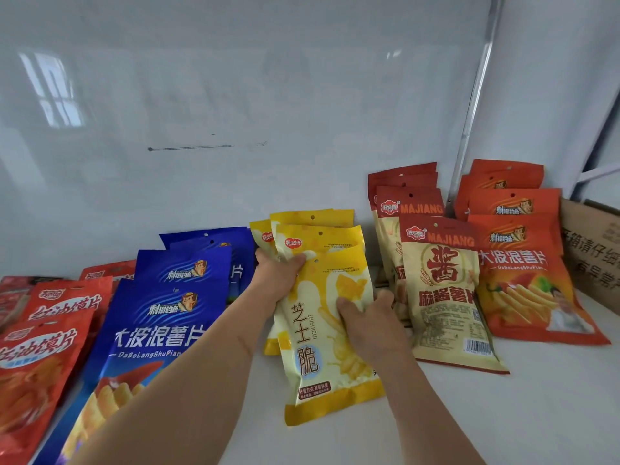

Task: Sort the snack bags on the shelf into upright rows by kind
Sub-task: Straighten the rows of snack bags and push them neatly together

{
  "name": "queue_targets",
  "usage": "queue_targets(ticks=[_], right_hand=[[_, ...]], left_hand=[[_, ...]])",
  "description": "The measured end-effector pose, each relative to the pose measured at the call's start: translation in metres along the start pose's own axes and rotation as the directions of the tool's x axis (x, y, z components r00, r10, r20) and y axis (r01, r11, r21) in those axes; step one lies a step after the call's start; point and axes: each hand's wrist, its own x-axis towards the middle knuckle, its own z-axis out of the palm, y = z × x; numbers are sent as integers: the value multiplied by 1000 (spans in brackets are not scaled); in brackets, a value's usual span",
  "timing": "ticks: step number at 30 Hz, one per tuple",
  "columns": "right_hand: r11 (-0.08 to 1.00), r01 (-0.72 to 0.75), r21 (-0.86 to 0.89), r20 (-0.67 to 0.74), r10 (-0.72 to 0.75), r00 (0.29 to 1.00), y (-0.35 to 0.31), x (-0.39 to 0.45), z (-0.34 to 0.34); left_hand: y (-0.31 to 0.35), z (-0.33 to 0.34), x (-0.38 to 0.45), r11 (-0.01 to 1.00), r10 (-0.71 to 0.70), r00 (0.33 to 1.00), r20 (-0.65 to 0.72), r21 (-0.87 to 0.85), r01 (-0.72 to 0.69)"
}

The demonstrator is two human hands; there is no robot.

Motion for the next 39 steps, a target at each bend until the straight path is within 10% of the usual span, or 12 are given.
queue_targets(ticks=[6,11,22,31,39], right_hand=[[984,130,-123,-177,-151,973,-4,0,2],[946,163,-280,-141,-209,968,-8,9,17],[963,132,-233,-102,-159,982,0,23,32],[954,134,-267,-35,-149,988,6,-3,20],[966,146,-214,-16,-153,988,25,-33,20]], left_hand=[[11,0,-11,804,426,888,-172,521,-285],[34,13,1,475,542,830,132,767,-432],[11,26,19,578,306,930,204,736,-351],[19,22,3,326,455,881,127,897,-298],[10,18,-33,622,289,957,-22,765,-170]])
